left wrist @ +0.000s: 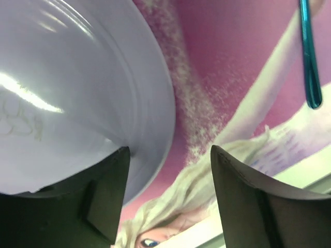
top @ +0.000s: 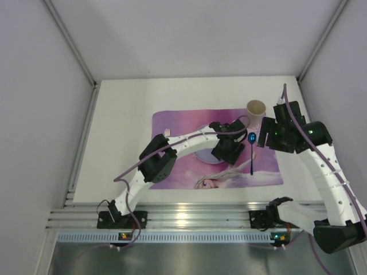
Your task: Set the dinner table for one person
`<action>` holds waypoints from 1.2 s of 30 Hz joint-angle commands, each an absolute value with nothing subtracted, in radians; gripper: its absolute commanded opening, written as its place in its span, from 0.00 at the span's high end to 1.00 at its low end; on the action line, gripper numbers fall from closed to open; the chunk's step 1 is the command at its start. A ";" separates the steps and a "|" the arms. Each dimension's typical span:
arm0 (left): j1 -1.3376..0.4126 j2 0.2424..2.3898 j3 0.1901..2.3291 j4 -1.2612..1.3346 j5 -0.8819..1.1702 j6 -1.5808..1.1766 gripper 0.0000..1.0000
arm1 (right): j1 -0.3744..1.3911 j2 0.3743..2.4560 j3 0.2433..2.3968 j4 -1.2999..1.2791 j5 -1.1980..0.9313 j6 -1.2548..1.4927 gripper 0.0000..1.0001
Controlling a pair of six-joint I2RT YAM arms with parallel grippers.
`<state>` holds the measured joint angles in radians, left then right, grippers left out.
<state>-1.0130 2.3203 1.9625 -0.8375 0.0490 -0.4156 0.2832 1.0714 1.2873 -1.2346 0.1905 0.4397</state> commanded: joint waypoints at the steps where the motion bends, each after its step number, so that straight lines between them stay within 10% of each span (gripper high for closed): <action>1: -1.023 2.224 1.947 -0.827 0.066 -0.439 0.29 | 0.272 1.005 1.290 -1.284 0.209 0.486 0.29; 7: -1.022 2.076 1.942 -0.860 0.014 -0.454 0.21 | 0.275 0.924 1.299 -1.333 0.203 0.544 0.29; 10: -1.023 1.971 1.927 -0.890 -0.041 -0.459 0.02 | 0.273 0.878 1.328 -1.354 0.203 0.563 0.29; 16: -1.022 1.688 1.764 -0.865 -0.222 -0.450 0.02 | 0.273 0.747 1.394 -1.234 0.011 0.523 0.21; 19: -1.023 1.492 1.576 -0.861 -0.343 -0.462 0.02 | 0.273 0.616 1.373 -1.114 -0.069 0.557 0.00; 25: -1.022 0.724 1.046 -0.525 -0.771 -0.453 0.02 | 0.275 0.485 1.158 -0.985 0.074 0.693 0.00; 36: -1.022 0.653 1.210 -1.104 -1.081 -0.819 0.02 | 0.273 0.359 1.072 -1.091 0.183 0.693 0.00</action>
<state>-1.0199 0.6312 1.1603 -0.9173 -0.9554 -0.6636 0.2829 0.3901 1.0801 -1.0721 0.1383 0.6922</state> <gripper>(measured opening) 0.985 0.996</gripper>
